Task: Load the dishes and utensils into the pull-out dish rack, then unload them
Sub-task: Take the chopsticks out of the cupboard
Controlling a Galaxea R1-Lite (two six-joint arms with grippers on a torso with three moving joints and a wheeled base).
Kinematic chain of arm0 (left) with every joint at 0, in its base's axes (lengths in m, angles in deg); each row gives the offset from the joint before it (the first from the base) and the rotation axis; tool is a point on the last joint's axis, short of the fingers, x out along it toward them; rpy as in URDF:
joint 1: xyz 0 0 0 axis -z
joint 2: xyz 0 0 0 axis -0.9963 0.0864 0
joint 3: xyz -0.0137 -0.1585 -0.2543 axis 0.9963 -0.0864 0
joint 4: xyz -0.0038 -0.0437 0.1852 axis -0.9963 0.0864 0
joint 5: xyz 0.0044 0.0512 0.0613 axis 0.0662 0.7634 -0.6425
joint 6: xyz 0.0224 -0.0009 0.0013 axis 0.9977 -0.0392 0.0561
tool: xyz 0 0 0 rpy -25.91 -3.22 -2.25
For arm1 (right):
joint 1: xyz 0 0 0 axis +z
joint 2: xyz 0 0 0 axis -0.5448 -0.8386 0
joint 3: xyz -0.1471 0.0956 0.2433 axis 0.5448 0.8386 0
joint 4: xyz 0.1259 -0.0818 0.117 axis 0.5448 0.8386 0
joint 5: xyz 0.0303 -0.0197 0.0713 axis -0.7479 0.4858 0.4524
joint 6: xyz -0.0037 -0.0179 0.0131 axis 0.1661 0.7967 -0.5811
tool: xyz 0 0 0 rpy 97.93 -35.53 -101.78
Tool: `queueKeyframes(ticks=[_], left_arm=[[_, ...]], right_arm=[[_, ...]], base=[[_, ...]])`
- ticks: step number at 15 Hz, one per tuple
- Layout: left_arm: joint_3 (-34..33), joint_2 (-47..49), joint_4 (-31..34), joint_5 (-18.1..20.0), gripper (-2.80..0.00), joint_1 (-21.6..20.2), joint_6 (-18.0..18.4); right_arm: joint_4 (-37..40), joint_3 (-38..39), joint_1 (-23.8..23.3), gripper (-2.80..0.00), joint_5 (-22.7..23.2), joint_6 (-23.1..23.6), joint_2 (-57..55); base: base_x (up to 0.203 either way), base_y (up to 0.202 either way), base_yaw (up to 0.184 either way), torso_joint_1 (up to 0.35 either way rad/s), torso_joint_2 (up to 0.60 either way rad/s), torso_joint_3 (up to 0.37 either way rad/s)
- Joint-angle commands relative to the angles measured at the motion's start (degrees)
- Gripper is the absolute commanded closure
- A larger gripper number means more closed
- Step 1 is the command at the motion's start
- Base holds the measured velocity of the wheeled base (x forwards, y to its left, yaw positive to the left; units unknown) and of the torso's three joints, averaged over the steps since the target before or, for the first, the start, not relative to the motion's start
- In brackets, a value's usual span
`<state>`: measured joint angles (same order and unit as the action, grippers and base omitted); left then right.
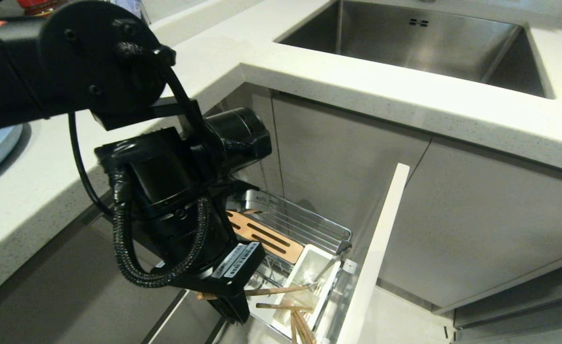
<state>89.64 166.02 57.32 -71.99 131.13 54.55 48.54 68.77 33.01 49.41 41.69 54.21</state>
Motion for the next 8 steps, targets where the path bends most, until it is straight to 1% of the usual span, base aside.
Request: queueKeyframes(ticks=[1,5,8], left_arm=[[0.0,-3.8,0.4,-1.4,0.00,0.1,-0.1],[0.0,-8.9,0.4,-4.7,0.00,0.8,-0.3],[0.0,-13.1,0.4,-8.0,0.00,1.5,-0.7]], right_arm=[[0.0,0.0,0.0,0.00,0.0,0.0,0.0],[0.0,0.0,0.0,0.00,0.0,0.0,0.0],[0.0,0.0,0.0,0.00,0.0,0.0,0.0]], base=[[0.000,0.000,0.000,0.000,0.00,0.000],[0.000,0.000,0.000,0.000,0.00,0.000],[0.000,0.000,0.000,0.000,0.00,0.000]])
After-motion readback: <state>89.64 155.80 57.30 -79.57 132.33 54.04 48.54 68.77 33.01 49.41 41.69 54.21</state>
